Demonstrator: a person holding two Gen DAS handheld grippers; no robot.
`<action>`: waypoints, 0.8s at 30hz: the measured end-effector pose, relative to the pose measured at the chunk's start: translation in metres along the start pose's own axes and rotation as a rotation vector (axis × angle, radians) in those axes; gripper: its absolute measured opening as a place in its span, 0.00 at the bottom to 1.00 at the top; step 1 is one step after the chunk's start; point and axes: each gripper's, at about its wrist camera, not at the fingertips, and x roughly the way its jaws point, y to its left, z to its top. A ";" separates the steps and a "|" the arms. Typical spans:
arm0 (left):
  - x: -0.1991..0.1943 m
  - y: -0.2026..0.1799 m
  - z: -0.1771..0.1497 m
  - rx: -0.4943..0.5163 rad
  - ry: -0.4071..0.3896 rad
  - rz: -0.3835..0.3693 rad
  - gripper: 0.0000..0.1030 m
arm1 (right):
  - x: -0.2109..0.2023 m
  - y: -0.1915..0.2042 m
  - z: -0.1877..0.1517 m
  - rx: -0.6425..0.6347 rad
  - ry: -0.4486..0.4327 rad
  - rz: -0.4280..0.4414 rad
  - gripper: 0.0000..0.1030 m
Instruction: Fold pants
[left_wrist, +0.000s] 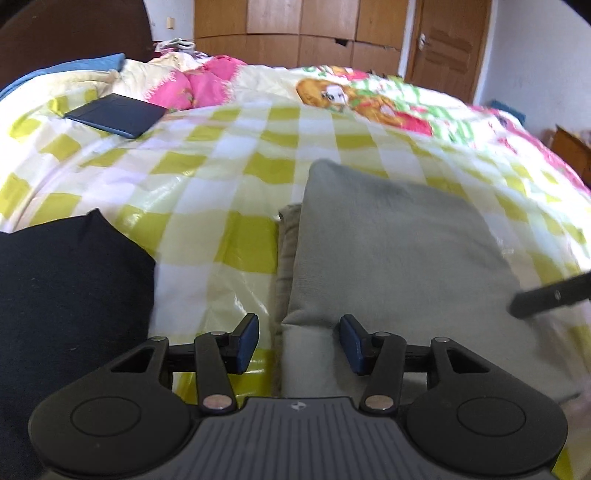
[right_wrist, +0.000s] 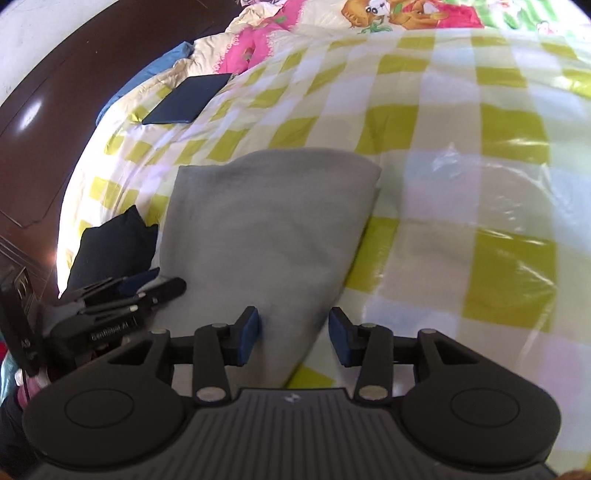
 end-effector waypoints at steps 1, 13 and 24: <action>0.000 0.001 0.000 0.005 0.001 -0.003 0.64 | 0.003 -0.001 0.001 0.008 0.003 0.006 0.45; 0.020 0.013 0.007 -0.043 0.064 -0.059 0.78 | 0.041 -0.006 0.015 0.104 -0.008 0.139 0.30; 0.004 -0.025 0.007 -0.040 0.078 -0.108 0.49 | 0.008 -0.019 0.013 0.084 -0.014 0.137 0.11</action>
